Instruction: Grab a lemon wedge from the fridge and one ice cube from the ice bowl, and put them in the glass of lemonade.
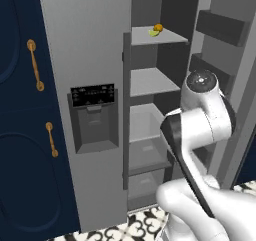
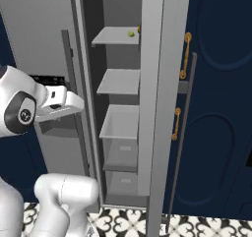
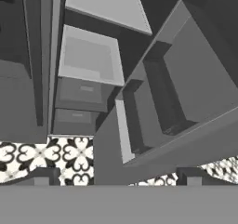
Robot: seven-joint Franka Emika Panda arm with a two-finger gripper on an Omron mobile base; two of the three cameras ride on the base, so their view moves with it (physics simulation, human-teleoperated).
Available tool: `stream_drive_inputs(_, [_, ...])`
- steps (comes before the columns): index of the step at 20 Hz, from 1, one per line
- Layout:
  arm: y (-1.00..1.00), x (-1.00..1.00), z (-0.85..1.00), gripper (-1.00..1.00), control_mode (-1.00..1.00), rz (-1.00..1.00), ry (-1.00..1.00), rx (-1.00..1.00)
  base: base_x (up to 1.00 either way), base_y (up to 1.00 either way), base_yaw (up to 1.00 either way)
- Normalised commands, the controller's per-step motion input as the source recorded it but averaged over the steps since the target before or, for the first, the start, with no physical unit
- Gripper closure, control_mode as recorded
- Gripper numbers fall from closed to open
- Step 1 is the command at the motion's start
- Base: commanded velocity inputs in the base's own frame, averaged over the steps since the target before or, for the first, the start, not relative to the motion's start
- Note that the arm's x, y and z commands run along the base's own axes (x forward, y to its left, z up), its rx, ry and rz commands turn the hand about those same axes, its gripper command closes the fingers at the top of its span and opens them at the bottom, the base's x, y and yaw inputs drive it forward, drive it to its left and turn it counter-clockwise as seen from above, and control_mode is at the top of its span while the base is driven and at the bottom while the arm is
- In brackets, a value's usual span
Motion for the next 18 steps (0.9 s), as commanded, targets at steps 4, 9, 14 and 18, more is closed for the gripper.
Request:
stream_drive_inputs(4, [-0.08, -0.41, 0.64, -1.00, -1.00, 0.13, 0.04, 0.17, 0.00, 0.00, 0.00])
stream_drive_inputs(9, [-0.11, -0.64, 0.66, -1.00, -1.00, 0.01, -0.02, 0.22, 0.00, 0.00, 0.00])
stream_drive_inputs(14, [-0.01, -0.56, 0.11, -1.00, -1.00, 0.00, -0.16, 0.12, 0.00, 0.00, 0.00])
stream_drive_inputs(18, [-0.02, -0.11, 0.15, -1.00, -1.00, 0.03, 0.08, 0.02, 0.00, 0.00, 0.00])
